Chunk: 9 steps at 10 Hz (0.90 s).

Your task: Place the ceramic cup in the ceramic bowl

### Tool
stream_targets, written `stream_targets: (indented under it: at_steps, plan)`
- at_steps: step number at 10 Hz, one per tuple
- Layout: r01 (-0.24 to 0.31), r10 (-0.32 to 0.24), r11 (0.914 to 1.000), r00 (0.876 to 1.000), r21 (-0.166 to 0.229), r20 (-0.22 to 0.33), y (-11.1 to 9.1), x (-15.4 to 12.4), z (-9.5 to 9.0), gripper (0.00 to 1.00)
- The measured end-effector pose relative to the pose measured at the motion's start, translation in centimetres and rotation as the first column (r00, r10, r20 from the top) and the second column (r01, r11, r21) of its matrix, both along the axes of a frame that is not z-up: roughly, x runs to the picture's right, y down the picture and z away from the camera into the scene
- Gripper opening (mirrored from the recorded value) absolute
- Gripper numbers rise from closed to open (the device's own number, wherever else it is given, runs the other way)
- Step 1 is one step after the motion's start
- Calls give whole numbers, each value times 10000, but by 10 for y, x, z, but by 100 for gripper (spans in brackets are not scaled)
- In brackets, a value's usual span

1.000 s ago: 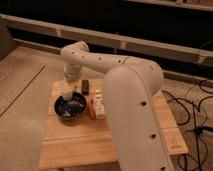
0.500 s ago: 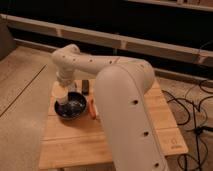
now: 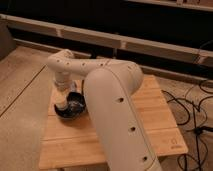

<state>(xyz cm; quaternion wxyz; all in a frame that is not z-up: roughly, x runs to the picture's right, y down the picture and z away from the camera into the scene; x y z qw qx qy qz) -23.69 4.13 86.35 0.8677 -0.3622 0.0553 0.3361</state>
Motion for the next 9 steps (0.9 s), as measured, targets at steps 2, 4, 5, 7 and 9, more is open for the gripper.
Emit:
stream_targets:
  at_steps: [2,4,5,7,9]
  plan:
    - [-361,336,9985,9977,-405,-594,2,11,15,0]
    - [-569,483,9951,9934,-813,-1036,7,19,26,0]
    - [-620,512,9937,9922,-933,-1140,9,20,29,0]
    - [-807,659,9904,9894,-1123,-1297,8,21,36,18]
    - [-917,764,9889,9887,-1171,-1287,5,20,39,38]
